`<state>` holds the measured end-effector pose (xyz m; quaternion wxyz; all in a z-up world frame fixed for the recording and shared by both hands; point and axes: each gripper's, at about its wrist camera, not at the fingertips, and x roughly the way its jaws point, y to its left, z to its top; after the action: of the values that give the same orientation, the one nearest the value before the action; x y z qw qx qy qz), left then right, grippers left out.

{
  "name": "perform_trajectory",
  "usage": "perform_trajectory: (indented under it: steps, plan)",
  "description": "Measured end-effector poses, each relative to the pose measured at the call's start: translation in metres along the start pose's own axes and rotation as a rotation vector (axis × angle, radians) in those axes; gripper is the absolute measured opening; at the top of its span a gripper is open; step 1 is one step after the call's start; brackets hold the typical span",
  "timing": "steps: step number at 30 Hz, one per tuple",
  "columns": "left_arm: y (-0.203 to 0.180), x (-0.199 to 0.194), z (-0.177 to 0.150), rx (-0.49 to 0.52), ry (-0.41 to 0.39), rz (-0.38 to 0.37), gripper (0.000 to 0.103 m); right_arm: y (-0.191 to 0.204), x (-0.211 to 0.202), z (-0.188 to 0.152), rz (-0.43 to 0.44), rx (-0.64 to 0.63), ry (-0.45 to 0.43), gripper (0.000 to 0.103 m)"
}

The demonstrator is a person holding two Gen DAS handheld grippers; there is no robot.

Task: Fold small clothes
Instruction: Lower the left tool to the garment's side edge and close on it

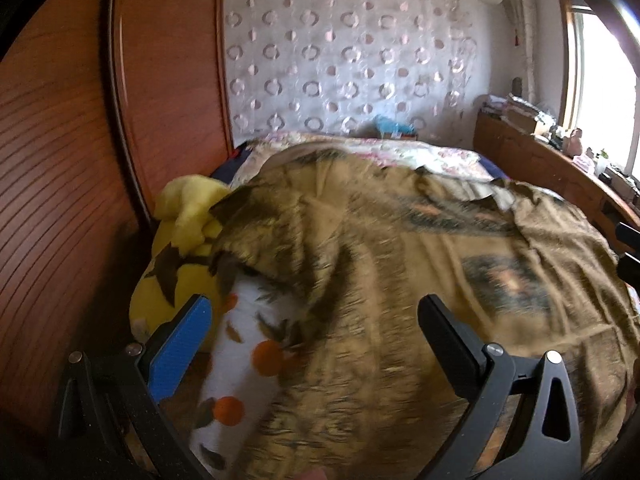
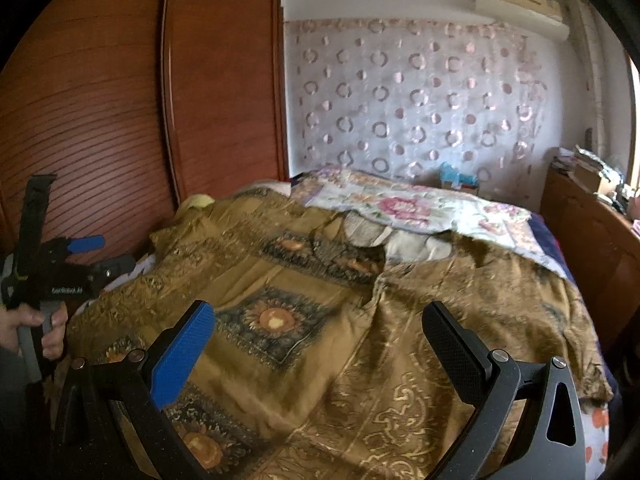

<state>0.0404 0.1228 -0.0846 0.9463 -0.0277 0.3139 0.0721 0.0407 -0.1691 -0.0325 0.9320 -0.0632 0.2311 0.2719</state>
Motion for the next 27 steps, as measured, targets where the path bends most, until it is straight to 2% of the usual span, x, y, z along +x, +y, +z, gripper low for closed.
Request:
perform_trajectory:
  steps: [5, 9, 12, 16, 18, 20, 24, 27]
  plan:
    - [0.026, 0.025, -0.002, -0.004, 0.062, 0.039, 0.103, -0.004, 0.002, 0.001, 0.006, -0.013, 0.040, 0.103]
    - [0.041, 0.039, 0.006, -0.014, 0.083, 0.008, 0.102, -0.003, 0.000, 0.003, 0.011, -0.021, 0.050, 0.103]
    - [0.045, 0.048, 0.017, -0.009, 0.103, -0.026, 0.096, 0.001, 0.001, 0.004, 0.012, -0.030, 0.051, 0.103]
    - [0.050, 0.062, 0.027, -0.010, 0.136, -0.051, 0.083, 0.006, 0.005, 0.007, 0.010, -0.047, 0.046, 0.103]
    - [0.053, 0.070, 0.032, -0.018, 0.147, -0.053, 0.076, 0.008, 0.007, 0.008, 0.010, -0.053, 0.047, 0.103]
    - [0.058, 0.081, 0.034, -0.036, 0.178, -0.048, 0.062, 0.012, 0.016, 0.009, 0.012, -0.058, 0.048, 0.103]
    - [0.066, 0.097, 0.038, -0.050, 0.211, -0.036, 0.060, 0.020, 0.029, 0.014, 0.034, -0.081, 0.060, 0.103]
    - [0.071, 0.107, 0.039, -0.076, 0.229, -0.065, 0.053, 0.027, 0.042, 0.019, 0.058, -0.096, 0.073, 0.103]
